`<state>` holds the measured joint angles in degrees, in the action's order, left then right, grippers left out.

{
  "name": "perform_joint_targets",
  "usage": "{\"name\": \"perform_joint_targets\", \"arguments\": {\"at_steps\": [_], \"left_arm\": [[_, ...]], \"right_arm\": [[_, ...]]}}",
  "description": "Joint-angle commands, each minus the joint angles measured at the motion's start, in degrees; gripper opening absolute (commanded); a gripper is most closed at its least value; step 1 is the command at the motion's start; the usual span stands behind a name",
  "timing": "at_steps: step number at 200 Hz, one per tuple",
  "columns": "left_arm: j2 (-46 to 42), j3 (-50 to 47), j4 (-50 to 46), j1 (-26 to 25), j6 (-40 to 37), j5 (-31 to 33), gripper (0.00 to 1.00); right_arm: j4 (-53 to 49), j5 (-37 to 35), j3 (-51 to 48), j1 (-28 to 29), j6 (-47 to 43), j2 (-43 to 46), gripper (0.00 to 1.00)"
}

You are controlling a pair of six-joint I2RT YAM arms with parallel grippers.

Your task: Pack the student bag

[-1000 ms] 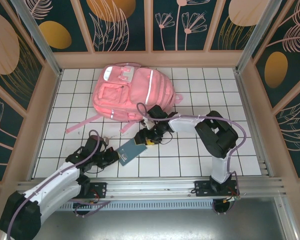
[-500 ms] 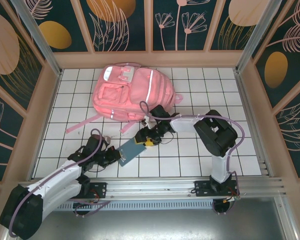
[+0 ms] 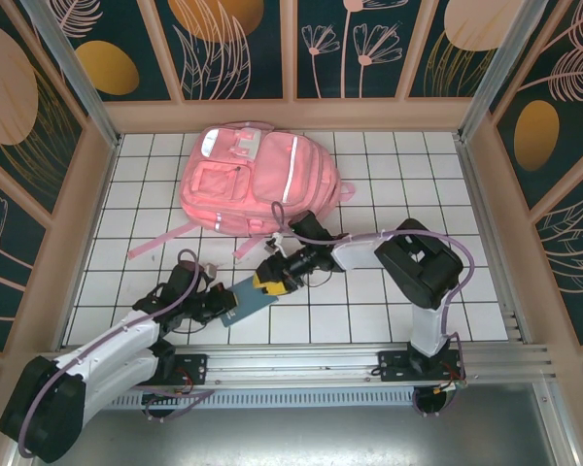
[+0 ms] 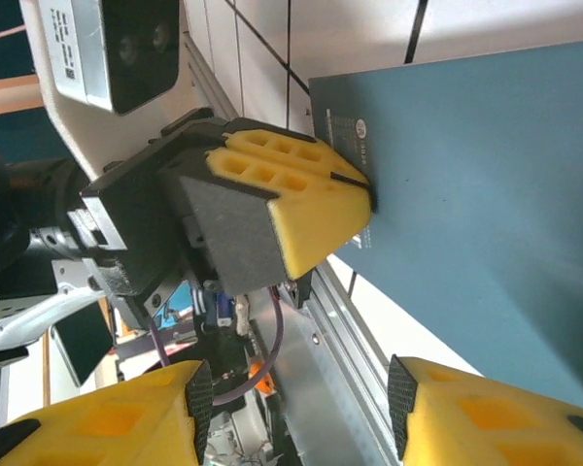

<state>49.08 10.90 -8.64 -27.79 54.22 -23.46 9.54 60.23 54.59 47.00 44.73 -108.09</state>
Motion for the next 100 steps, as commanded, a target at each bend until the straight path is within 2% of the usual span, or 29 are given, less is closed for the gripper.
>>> {"name": "perform_joint_targets", "arguments": {"at_steps": [1, 13, 32, 66, 86, 100], "left_arm": [[-3.3, 2.0, -7.6, -0.3, 0.2, 3.6, 0.26], [-5.2, 5.2, -14.2, -0.3, 0.7, 7.9, 0.28], [-6.0, 9.2, -23.5, -0.3, 1.5, 13.1, 0.29], [-7.7, 11.8, -31.1, -0.3, 1.4, 13.2, 0.3], [-8.9, 10.7, -32.2, -0.3, 2.5, 12.8, 0.37], [-8.6, 9.7, -31.5, -0.3, 2.7, 12.6, 0.38]], "right_arm": [[-11.1, -6.5, 3.7, -0.4, -7.8, 0.2, 0.53], [-14.5, -9.6, 4.2, -0.5, -9.8, 0.3, 0.53], [-15.6, -10.5, 3.8, -0.4, -10.4, 0.1, 0.54], [-17.0, -11.1, 4.5, 0.1, -11.8, -0.9, 0.55], [-16.8, -11.5, 4.5, 0.2, -11.8, -1.1, 0.55], [-16.5, -11.7, 4.6, 0.3, -11.8, -1.2, 0.56]]}}
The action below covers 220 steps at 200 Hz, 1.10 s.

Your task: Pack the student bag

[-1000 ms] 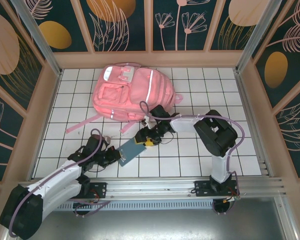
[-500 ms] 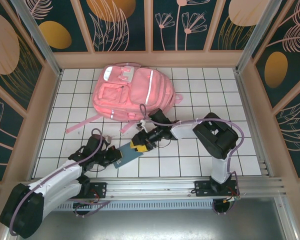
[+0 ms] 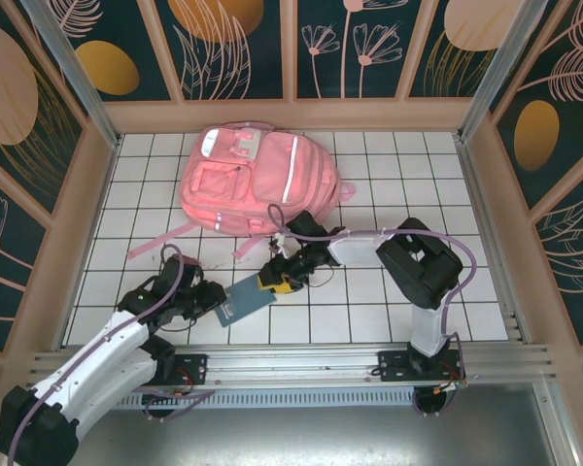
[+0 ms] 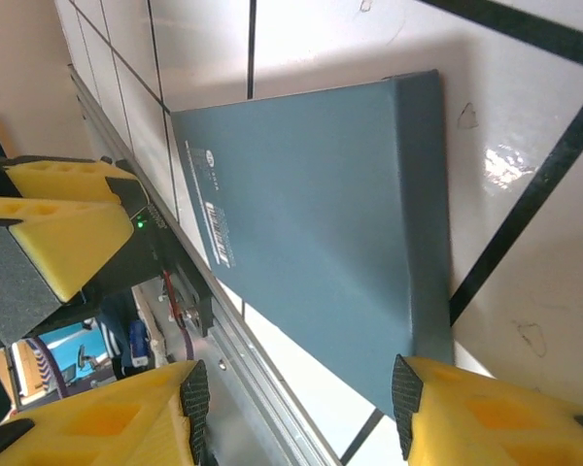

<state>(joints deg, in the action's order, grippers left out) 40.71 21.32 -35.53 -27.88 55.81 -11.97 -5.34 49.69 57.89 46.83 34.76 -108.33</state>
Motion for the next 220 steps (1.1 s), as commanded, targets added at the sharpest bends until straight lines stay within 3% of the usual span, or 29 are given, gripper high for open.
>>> {"name": "perform_joint_targets", "arguments": {"at_steps": [1, 109, 159, 220], "left_arm": [[-0.2, -0.8, -4.6, -0.2, 1.2, 1.1, 0.38], [8.4, -8.3, 11.7, -0.2, 2.3, -3.3, 0.38], [10.3, -9.4, 14.6, -0.2, 1.5, -4.9, 0.35], [10.6, -10.0, 15.4, -0.2, 0.6, -5.5, 0.35]], "right_arm": [[-1.7, -1.2, 1.3, 0.5, -1.8, -0.9, 0.56], [-4.5, -3.2, 6.3, 3.2, -2.4, -6.6, 0.58], [22.9, 12.2, -1.8, 2.6, 14.4, -4.1, 0.57], [27.9, 15.3, -5.6, 3.2, 16.9, 1.7, 0.56]]}}
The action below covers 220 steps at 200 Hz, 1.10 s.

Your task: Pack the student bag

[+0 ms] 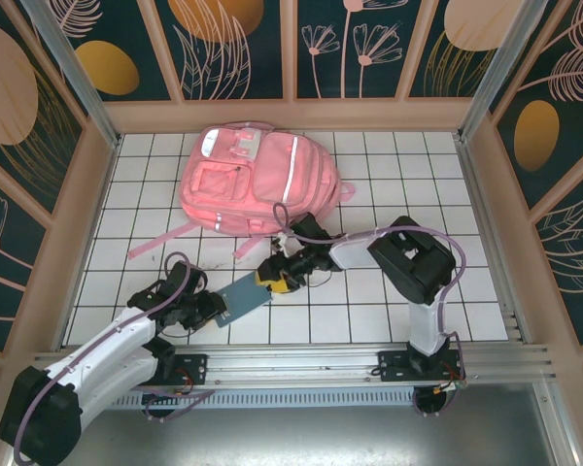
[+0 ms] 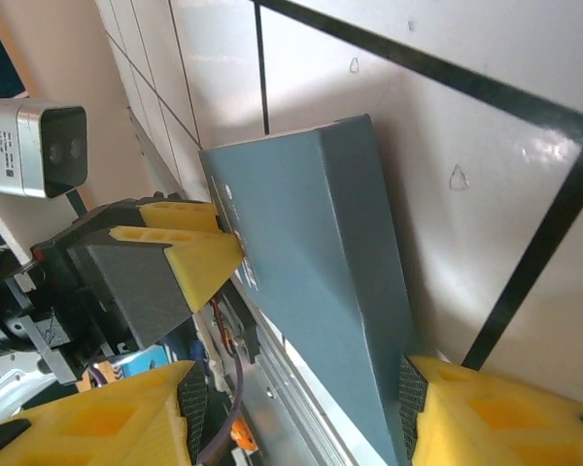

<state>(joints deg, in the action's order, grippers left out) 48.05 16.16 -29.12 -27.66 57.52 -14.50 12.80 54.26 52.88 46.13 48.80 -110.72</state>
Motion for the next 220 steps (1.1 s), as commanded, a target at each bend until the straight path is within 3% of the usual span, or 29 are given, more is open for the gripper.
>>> {"name": "perform_joint_targets", "arguments": {"at_steps": [1, 57, 99, 172, 194, 220], "left_arm": [[3.2, -4.8, 9.0, -0.5, -1.1, -3.0, 0.35], [2.7, -5.0, 9.3, -0.5, -1.5, -3.4, 0.35], [2.7, -5.3, 10.5, -0.5, -1.8, -4.6, 0.35], [2.7, -6.0, 12.0, -0.5, -2.0, -5.9, 0.35], [2.7, -6.1, 12.7, -0.5, -2.0, -6.1, 0.35], [2.9, -5.7, 11.7, -0.5, -2.1, -5.6, 0.43]], "right_arm": [[10.0, 10.8, -0.7, 3.9, 2.9, 4.2, 0.56], [16.1, 13.0, -2.6, 6.7, 3.9, 7.7, 0.56], [15.4, 13.3, 0.1, 7.6, 2.4, 4.1, 0.56], [2.9, 11.4, 9.5, 9.0, -6.7, -4.7, 0.52], [4.6, 12.3, 9.5, 9.0, -5.8, -5.2, 0.51], [-1.5, 10.3, 11.1, 8.8, -9.6, -5.2, 0.49]]}}
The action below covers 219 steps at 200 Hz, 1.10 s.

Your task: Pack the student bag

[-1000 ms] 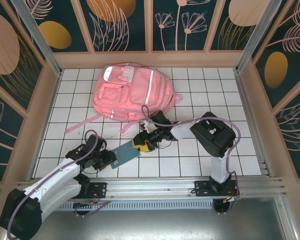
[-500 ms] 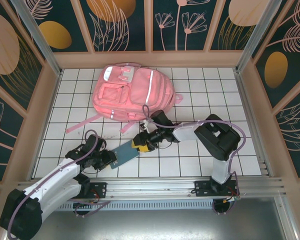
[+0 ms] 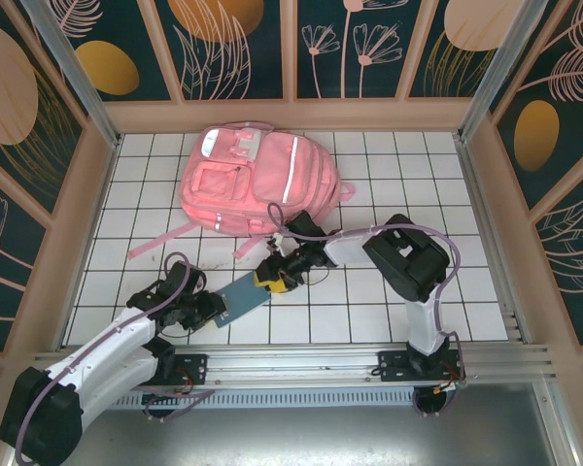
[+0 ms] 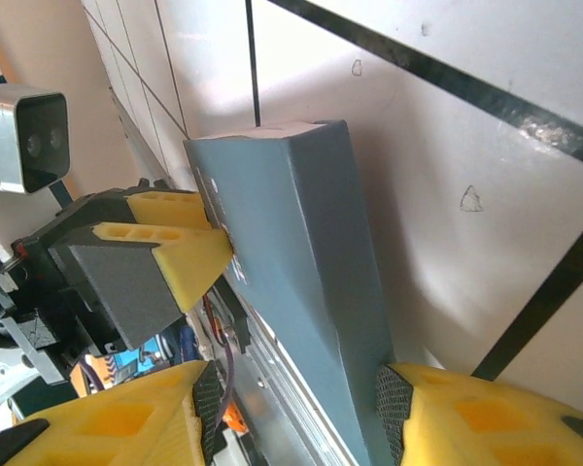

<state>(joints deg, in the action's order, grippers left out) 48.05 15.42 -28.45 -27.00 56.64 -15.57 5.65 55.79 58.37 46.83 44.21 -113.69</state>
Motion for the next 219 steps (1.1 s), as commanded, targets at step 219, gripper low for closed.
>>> {"name": "perform_joint_targets", "arguments": {"at_steps": [219], "left_arm": [[7.2, -1.0, 25.9, -1.1, -1.1, -12.2, 0.58]], "right_arm": [[11.2, 12.2, 2.3, 7.0, -1.9, -4.2, 0.51]]}}
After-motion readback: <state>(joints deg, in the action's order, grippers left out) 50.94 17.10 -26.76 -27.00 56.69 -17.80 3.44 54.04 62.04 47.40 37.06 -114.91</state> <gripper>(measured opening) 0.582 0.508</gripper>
